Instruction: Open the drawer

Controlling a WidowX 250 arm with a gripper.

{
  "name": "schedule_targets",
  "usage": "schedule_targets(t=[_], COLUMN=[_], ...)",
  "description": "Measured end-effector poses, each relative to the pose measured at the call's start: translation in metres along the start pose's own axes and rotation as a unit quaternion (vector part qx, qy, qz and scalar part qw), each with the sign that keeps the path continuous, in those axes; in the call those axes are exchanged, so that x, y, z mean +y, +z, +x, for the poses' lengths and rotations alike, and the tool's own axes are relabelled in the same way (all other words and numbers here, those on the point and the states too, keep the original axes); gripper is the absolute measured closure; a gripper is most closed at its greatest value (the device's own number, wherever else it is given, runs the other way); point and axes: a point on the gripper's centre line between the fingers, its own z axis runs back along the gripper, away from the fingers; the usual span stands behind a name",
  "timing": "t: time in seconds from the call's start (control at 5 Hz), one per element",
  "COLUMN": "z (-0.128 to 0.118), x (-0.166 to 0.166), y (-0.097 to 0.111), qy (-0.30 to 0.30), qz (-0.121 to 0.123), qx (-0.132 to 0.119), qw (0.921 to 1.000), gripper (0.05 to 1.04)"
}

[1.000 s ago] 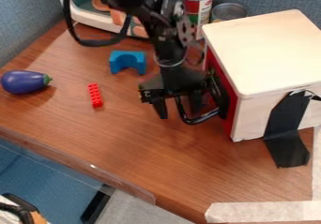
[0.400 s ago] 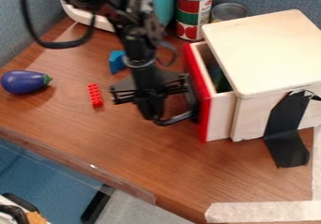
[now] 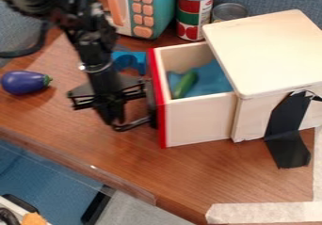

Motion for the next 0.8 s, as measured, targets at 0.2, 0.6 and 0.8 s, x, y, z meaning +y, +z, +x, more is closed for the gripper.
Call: schedule_targets(t=[0.2, 0.6, 0.8], z=[-0.001, -0.014, -0.015], x=[0.013, 0.016, 0.017], y=[0.004, -0.001, -0.001], qy=[0.011, 0.022, 0.020], qz=[0.003, 0.000, 0.000], qx=[-0.004, 0.000, -0.003], qw=[0.9999, 0.9998, 0.9998], gripper=[0.941, 0.941, 0.903])
